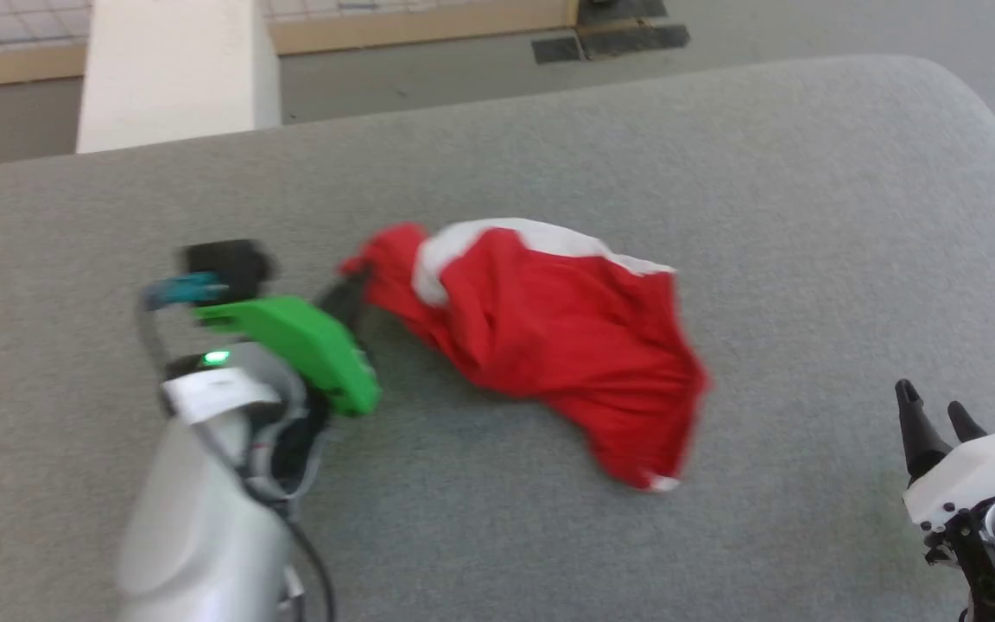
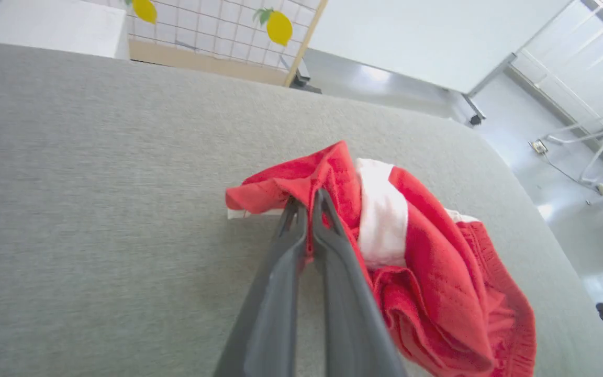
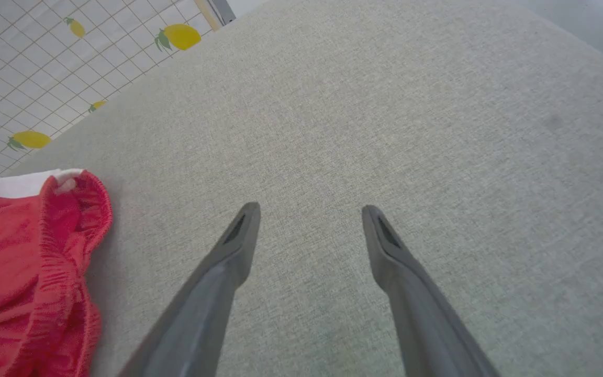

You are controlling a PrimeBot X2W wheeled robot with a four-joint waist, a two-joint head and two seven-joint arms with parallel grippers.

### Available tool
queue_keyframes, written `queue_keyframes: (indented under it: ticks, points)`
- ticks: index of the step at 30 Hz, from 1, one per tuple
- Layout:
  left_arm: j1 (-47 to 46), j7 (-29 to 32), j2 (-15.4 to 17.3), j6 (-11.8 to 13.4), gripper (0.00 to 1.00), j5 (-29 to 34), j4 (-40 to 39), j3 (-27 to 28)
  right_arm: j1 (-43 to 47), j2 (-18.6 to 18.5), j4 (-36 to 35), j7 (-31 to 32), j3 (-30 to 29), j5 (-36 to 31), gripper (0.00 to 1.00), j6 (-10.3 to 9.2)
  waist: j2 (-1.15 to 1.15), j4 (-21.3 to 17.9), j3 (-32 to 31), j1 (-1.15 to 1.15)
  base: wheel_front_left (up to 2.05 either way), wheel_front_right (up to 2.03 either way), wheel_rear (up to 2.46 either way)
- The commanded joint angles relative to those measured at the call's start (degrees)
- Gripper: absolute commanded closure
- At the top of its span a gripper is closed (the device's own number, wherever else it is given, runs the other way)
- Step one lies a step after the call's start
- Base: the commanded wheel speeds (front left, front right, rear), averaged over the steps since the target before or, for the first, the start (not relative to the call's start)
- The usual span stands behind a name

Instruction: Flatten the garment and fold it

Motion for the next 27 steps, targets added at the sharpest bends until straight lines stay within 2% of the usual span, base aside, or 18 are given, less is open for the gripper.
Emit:
queue_keyframes:
  ticks: [1,5,9,10,11,12,15,18,22,25,27]
  points:
    - [2.2,-0.7,1.5,1.6,1.0,-0.8,-1.5,2.2,-0.6,0.0,0.2,0.0,0.2,-0.3,0.0,-0.08,0.0,2.9,-2.7,0.0,0.0,0.0,0.0]
    - [11.3,-0.1,3.6,6.6,1.0,-1.7,-4.4,7.4,0.0,0.0,0.5,0.2,0.1,-0.5,0.0,-0.08,0.0,5.2,-3.8,0.0,0.0,0.0,0.0]
    - [20.3,3.2,2.9,9.0,1.0,-4.0,-4.9,9.0,0.5,0.0,0.6,0.5,0.1,-0.4,0.0,-0.08,0.0,7.0,-4.2,0.0,0.0,0.0,0.0]
    - [21.6,3.5,2.5,9.1,0.84,-4.7,-5.0,9.3,0.5,0.0,0.6,0.5,0.2,-0.4,0.0,-0.08,0.0,7.3,-4.2,0.0,0.0,0.0,0.0]
    - [22.8,3.8,2.1,9.1,0.21,-5.6,-5.3,9.6,0.5,0.0,0.6,0.6,0.3,-0.4,0.0,-0.08,0.0,7.6,-4.2,0.0,0.0,0.0,0.0]
    - [23.4,3.7,1.6,9.1,0.0,-6.5,-5.8,9.9,0.5,0.0,0.6,0.6,0.4,-0.4,0.0,-0.08,0.0,8.0,-4.2,0.0,0.0,0.0,0.0]
    - [24.1,1.5,0.8,8.8,0.0,-7.8,-8.9,11.2,0.4,0.0,0.2,0.7,1.3,-1.0,0.0,-0.08,0.0,9.0,-4.4,0.0,0.0,0.0,0.0]
    - [23.2,-5.4,1.3,7.9,0.0,-6.0,-13.8,12.7,-0.1,0.0,-0.6,1.2,4.3,-1.4,0.0,-0.08,0.0,9.5,-4.5,0.0,0.0,0.0,0.0]
    - [22.9,-19.1,4.0,4.1,0.0,2.0,-18.6,11.7,-1.9,0.0,-2.2,3.3,13.8,-0.8,0.0,-0.08,0.0,10.2,-4.3,0.0,0.0,0.0,0.0]
    - [23.5,-27.1,4.8,2.5,0.0,6.9,-18.4,10.1,-4.0,0.0,-2.3,6.0,21.8,-0.9,0.0,-0.08,0.0,10.6,-3.8,0.0,0.0,0.0,0.0]
    - [24.1,-30.0,4.6,2.2,0.0,9.1,-17.5,9.0,-5.9,0.0,-1.5,8.1,26.3,-1.8,0.0,-0.08,0.0,11.0,-3.3,0.0,0.0,0.0,0.0]
